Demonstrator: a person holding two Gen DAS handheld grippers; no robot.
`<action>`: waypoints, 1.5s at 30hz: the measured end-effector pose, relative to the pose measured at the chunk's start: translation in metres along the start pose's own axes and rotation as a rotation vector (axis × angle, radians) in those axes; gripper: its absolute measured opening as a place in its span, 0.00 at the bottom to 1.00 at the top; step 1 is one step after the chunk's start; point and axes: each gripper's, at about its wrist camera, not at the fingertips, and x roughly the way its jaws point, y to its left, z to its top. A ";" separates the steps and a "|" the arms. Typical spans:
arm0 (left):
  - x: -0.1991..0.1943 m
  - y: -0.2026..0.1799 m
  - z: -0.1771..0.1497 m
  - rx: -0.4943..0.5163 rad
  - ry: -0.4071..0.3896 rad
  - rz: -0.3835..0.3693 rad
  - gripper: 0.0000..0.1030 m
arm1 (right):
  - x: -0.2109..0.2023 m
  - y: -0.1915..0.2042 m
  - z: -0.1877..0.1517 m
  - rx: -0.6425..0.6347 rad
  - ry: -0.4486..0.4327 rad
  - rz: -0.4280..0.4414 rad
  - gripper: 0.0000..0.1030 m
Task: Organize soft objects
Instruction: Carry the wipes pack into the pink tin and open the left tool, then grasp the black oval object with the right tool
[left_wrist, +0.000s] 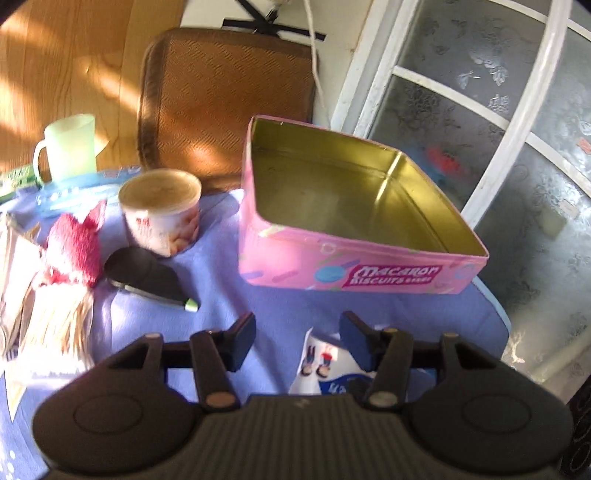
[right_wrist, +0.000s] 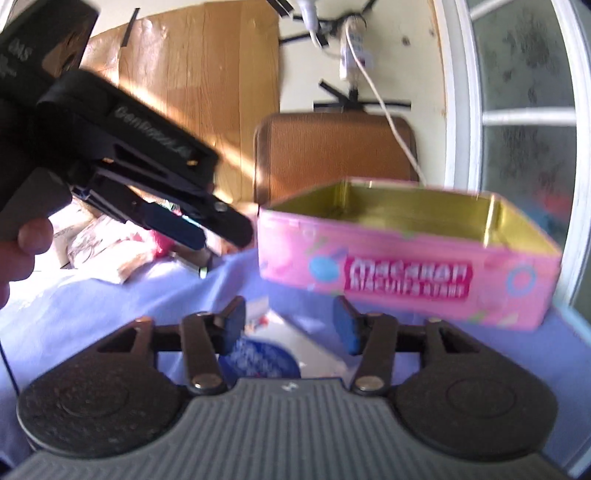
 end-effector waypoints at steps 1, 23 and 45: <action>0.003 0.004 -0.003 -0.018 0.024 -0.010 0.51 | -0.001 -0.003 -0.003 0.011 0.016 0.020 0.68; 0.000 -0.041 -0.002 0.154 -0.072 -0.038 0.58 | -0.021 0.022 0.008 -0.144 -0.138 -0.065 0.58; -0.006 0.021 -0.003 -0.015 -0.170 0.006 0.59 | 0.007 -0.028 0.038 -0.011 -0.172 -0.170 0.31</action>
